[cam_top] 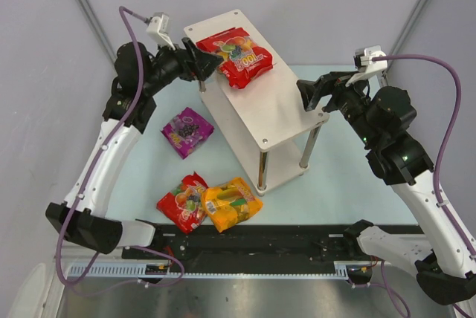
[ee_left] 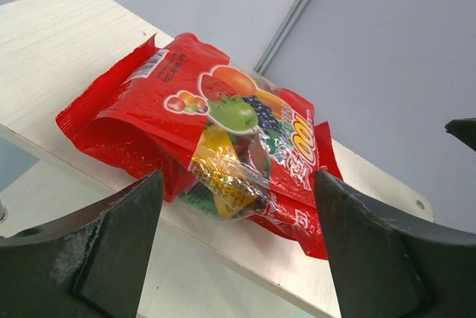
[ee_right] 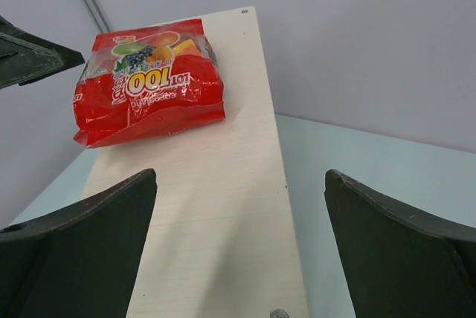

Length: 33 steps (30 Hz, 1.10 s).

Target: Place and organize the candy bags onto the shelf

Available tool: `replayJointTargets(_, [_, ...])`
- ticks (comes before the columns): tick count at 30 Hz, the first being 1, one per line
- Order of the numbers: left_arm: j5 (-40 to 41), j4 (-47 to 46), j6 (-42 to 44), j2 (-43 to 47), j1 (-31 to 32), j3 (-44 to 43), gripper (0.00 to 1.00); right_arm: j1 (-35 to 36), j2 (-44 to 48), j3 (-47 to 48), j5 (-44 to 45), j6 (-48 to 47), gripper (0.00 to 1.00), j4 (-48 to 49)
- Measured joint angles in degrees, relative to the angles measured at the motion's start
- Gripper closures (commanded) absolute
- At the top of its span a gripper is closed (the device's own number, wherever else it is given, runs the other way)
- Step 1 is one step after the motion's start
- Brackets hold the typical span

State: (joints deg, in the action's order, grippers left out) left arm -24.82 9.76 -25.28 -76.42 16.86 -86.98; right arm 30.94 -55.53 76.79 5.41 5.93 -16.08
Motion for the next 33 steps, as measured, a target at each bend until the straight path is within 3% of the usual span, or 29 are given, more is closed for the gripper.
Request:
replayJointTargets(10, [3.67, 3.78, 3.04, 1.90, -0.52, -0.92, 0.11, 0.04, -0.33, 0.00, 0.39, 0.26, 0.06, 0.24])
replayJointTargets(18, [8.22, 7.80, 5.35, -1.14, -1.16, -8.52, 0.11, 3.10, -5.03, 0.04, 0.17, 0.68, 0.13, 1.05])
replayJointTargets(25, [10.43, 9.44, 7.32, -9.11, -1.90, -19.93, 0.12, 6.99, -12.63, 2.01, -1.25, 0.68, 0.24, 0.17])
replayJointTargets(33, [11.06, 10.80, 9.29, -21.64, -2.05, -32.39, 0.13, 14.34, -16.92, 4.55, -1.40, 0.02, 0.26, 0.00])
